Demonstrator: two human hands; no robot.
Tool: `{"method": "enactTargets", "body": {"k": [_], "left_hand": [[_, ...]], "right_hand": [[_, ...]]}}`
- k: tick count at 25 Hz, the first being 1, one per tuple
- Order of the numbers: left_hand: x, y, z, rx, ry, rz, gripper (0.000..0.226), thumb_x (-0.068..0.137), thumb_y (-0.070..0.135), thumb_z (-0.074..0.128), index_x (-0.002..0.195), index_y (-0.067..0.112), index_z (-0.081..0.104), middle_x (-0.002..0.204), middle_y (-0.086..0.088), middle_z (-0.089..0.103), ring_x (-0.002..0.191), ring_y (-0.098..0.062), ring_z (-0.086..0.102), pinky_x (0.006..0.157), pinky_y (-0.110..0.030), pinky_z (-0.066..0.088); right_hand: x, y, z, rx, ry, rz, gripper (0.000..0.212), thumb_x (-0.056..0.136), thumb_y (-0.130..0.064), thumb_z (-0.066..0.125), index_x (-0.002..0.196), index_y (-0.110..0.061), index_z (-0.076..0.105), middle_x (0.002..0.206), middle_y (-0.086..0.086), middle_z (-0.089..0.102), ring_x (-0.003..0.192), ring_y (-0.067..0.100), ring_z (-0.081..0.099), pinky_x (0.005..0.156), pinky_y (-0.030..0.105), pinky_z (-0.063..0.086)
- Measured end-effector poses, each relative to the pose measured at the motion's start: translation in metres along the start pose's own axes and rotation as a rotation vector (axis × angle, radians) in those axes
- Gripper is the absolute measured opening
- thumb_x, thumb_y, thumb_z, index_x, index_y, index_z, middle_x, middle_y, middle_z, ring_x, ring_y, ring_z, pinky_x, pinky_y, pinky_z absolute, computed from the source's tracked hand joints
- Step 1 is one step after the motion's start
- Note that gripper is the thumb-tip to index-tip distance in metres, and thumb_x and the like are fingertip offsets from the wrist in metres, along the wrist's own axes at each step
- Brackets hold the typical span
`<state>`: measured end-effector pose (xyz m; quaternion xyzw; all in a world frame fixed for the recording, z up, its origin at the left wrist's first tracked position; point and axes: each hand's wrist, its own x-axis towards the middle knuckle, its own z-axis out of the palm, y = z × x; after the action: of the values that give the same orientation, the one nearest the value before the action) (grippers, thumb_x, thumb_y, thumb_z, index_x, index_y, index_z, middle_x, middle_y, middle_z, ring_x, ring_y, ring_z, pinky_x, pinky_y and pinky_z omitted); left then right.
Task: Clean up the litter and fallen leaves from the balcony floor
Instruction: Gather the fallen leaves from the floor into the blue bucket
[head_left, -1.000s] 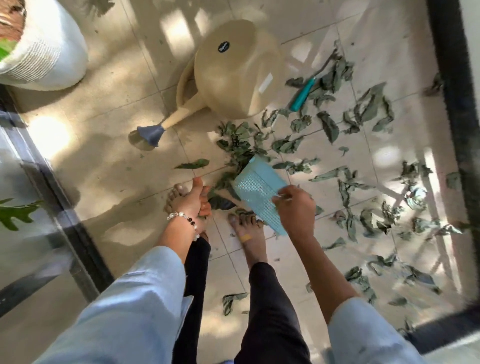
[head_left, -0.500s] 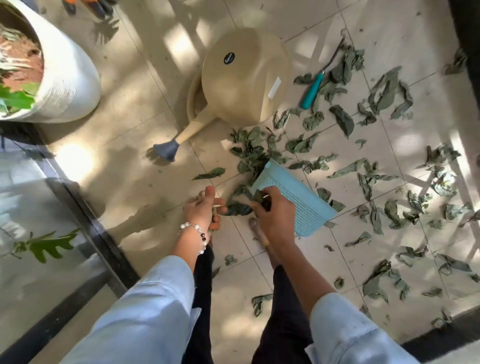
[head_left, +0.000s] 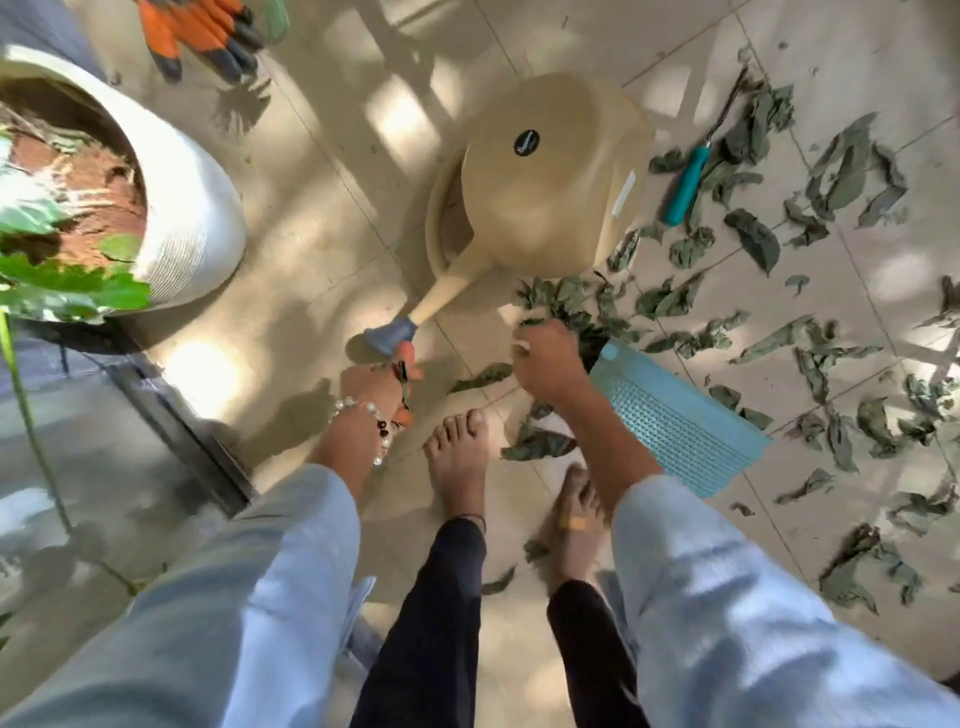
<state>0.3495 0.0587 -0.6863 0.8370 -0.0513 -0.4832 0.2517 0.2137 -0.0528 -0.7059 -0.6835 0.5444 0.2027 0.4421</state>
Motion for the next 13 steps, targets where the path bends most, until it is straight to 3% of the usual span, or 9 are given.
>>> {"method": "enactTargets", "body": {"k": [1, 2, 3, 4, 6, 7, 9, 11, 13], "left_hand": [[-0.004, -0.034, 0.026, 0.208, 0.117, 0.17, 0.013, 0.094, 0.012, 0.04, 0.097, 0.015, 0.053, 0.076, -0.005, 0.067, 0.073, -0.02, 0.065, 0.063, -0.031, 0.052], [0.037, -0.092, 0.049, 0.293, 0.16, 0.116, 0.017, 0.099, 0.014, 0.039, 0.098, 0.02, 0.055, 0.08, -0.004, 0.063, 0.077, -0.023, 0.062, 0.065, -0.036, 0.05], [0.111, -0.181, 0.07, 0.298, 0.085, -0.003, 0.02, 0.103, 0.021, 0.037, 0.099, 0.025, 0.056, 0.084, -0.003, 0.059, 0.083, -0.027, 0.058, 0.067, -0.04, 0.045], [0.148, -0.213, 0.064, 0.218, 0.043, -0.122, 0.023, 0.103, 0.037, 0.037, 0.099, 0.029, 0.058, 0.086, 0.001, 0.056, 0.09, -0.03, 0.056, 0.066, -0.041, 0.042], [0.232, -0.288, 0.056, -0.135, 0.01, -0.451, 0.054, 0.081, 0.08, 0.04, 0.092, 0.033, 0.066, 0.08, 0.006, 0.057, 0.098, -0.028, 0.06, 0.06, -0.032, 0.038], [0.229, -0.289, 0.05, -0.323, 0.041, -0.595, 0.061, 0.07, 0.087, 0.045, 0.085, 0.033, 0.067, 0.075, 0.008, 0.061, 0.085, -0.021, 0.064, 0.058, -0.025, 0.039], [0.154, -0.215, 0.051, -0.316, 0.088, -0.677, 0.048, 0.072, 0.075, 0.058, 0.082, 0.029, 0.064, 0.084, -0.004, 0.066, 0.055, -0.006, 0.056, 0.057, -0.021, 0.044], [0.096, -0.098, 0.027, -0.389, -0.108, -0.594, 0.032, 0.083, 0.044, 0.07, 0.097, 0.018, 0.058, 0.079, -0.011, 0.052, 0.059, -0.017, 0.054, 0.069, -0.034, 0.056], [0.086, -0.081, 0.018, -0.414, -0.169, -0.562, 0.034, 0.086, 0.024, 0.071, 0.108, 0.008, 0.05, 0.084, -0.011, 0.045, 0.066, -0.025, 0.058, 0.064, -0.042, 0.06]], "right_hand": [[0.019, 0.012, 0.006, -0.128, -0.004, 0.126, 0.046, 0.094, -0.02, 0.051, 0.139, -0.01, 0.043, 0.143, 0.022, 0.034, 0.132, 0.04, 0.032, 0.108, 0.041, 0.029], [0.036, 0.021, 0.013, -0.204, -0.053, 0.216, 0.058, 0.094, -0.022, 0.053, 0.146, -0.016, 0.029, 0.152, 0.021, 0.019, 0.138, 0.044, 0.018, 0.111, 0.049, 0.025], [0.052, 0.03, 0.019, -0.255, -0.086, 0.25, 0.069, 0.093, -0.022, 0.056, 0.15, -0.023, 0.017, 0.157, 0.019, 0.005, 0.142, 0.046, 0.005, 0.113, 0.055, 0.019], [0.067, 0.039, 0.025, -0.305, -0.099, 0.244, 0.075, 0.093, -0.022, 0.057, 0.151, -0.029, 0.01, 0.158, 0.016, -0.003, 0.142, 0.047, -0.003, 0.113, 0.06, 0.013], [0.096, 0.053, 0.034, -0.441, -0.065, 0.157, 0.072, 0.092, -0.023, 0.058, 0.149, -0.032, 0.014, 0.159, 0.013, 0.002, 0.143, 0.047, -0.005, 0.11, 0.066, 0.008], [0.11, 0.059, 0.038, -0.485, -0.048, 0.115, 0.066, 0.093, -0.025, 0.057, 0.147, -0.032, 0.021, 0.157, 0.013, 0.01, 0.142, 0.048, -0.001, 0.109, 0.067, 0.01], [0.127, 0.071, 0.048, -0.524, 0.036, 0.034, 0.046, 0.096, -0.021, 0.05, 0.139, -0.026, 0.037, 0.149, 0.016, 0.029, 0.137, 0.05, 0.016, 0.107, 0.064, 0.023], [0.129, 0.082, 0.059, -0.543, 0.152, -0.075, 0.034, 0.096, -0.005, 0.044, 0.128, -0.014, 0.052, 0.134, 0.022, 0.045, 0.123, 0.048, 0.035, 0.098, 0.052, 0.04], [0.121, 0.084, 0.062, -0.545, 0.25, -0.178, 0.033, 0.091, 0.005, 0.045, 0.118, -0.003, 0.06, 0.119, 0.023, 0.055, 0.109, 0.042, 0.047, 0.087, 0.043, 0.045]]}}
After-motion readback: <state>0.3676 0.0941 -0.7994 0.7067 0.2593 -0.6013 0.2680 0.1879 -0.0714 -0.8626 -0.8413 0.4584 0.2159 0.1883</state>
